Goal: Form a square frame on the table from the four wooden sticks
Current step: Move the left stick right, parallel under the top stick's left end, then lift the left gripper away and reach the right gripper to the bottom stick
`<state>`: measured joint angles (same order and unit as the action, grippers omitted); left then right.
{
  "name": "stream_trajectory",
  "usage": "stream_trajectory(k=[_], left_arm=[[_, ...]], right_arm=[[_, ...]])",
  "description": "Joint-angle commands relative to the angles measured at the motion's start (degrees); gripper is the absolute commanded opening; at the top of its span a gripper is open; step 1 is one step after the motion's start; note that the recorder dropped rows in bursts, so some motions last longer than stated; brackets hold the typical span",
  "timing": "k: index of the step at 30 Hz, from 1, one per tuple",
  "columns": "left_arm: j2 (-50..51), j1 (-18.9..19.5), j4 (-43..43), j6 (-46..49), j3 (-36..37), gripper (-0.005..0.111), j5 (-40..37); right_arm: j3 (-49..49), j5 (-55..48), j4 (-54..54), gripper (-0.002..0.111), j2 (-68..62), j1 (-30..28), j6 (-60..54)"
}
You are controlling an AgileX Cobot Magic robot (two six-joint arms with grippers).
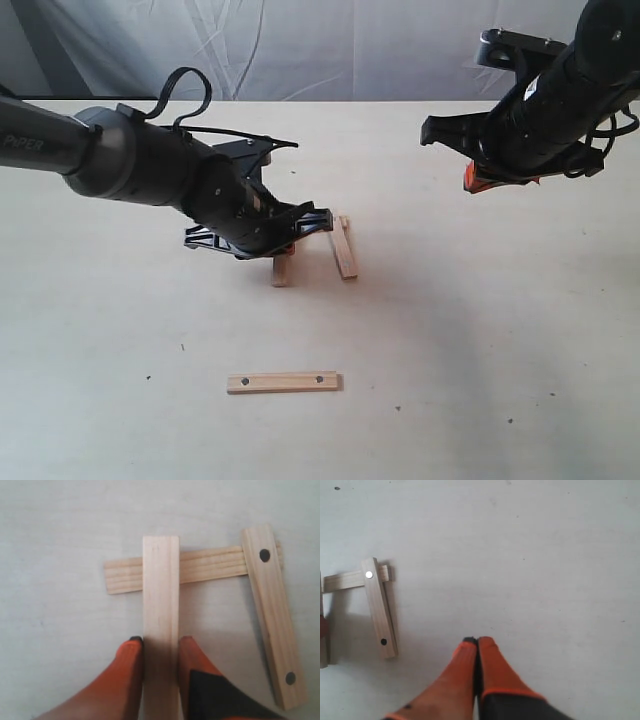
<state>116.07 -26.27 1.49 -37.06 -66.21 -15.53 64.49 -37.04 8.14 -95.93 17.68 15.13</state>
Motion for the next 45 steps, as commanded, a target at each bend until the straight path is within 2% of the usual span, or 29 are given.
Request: stream_trajectory(k=[1, 5, 12, 16, 21, 24, 27, 29, 34, 38, 41, 43, 45], left_arm=[[-0.11, -0.1, 1.14, -0.38, -0.02, 0.001, 0.78], [-0.11, -0.1, 1.15, -0.38, -0.02, 0.01, 0.68], [-0.11, -0.1, 2.25, -0.38, -0.02, 0.037, 0.31], [-0.11, -0.1, 2.25, -0.38, -0.02, 0.041, 0.08], [-4.04, 0.93, 6.39, -0.23, -0.02, 0.04, -4.88], [-8.78, 3.99, 13.89, -0.23, -0.02, 0.035, -10.45], [-13.65, 8.62, 20.35, 0.24, -0.02, 0.018, -17.13], [-16.39, 11.37, 21.24, 3.59, -0.02, 0.002, -19.86], [-19.76, 14.23, 12.84, 17.14, -0.02, 0.0, -21.88], [-20.39, 14.23, 2.56, 29.81, -0.02, 0.0, -23.83], [-20.39, 14.23, -3.22, 37.06, -0.02, 0.0, -25.69], [-20.39, 14.23, -5.06, 40.07, -0.02, 0.0, -27.4], [-20.39, 15.02, -5.86, 41.94, -0.02, 0.0, -28.54]], right_arm=[[-0.21, 0.49, -0.25, 0.0, 0.07, -0.32, -0.26], [-0.21, 0.49, -0.25, 0.0, 0.07, -0.32, -0.26], [-0.21, 0.49, -0.25, 0.0, 0.07, -0.32, -0.26], [-0.21, 0.49, -0.25, 0.0, 0.07, -0.32, -0.26], [-0.21, 0.09, -0.38, 0.0, 0.18, -0.32, -0.99], [-0.21, -1.93, 0.07, 0.0, 0.31, -0.07, -3.59], [-0.21, -6.84, 1.94, 0.0, 0.17, 2.62, -9.16], [-0.32, -8.67, 4.01, 0.0, -0.35, 6.33, -14.26], [-0.32, -7.86, 9.35, 0.0, -2.59, 16.87, -29.1], [-0.32, -6.03, 13.19, 0.0, -5.58, 24.48, -38.34], [-0.32, -3.74, 13.21, 0.0, -7.62, 29.37, -41.06], [-0.32, -2.71, 12.95, 0.002, -8.74, 31.94, -42.48], [-0.32, -1.07, 12.13, 0.011, -9.8, 33.73, -42.48]])
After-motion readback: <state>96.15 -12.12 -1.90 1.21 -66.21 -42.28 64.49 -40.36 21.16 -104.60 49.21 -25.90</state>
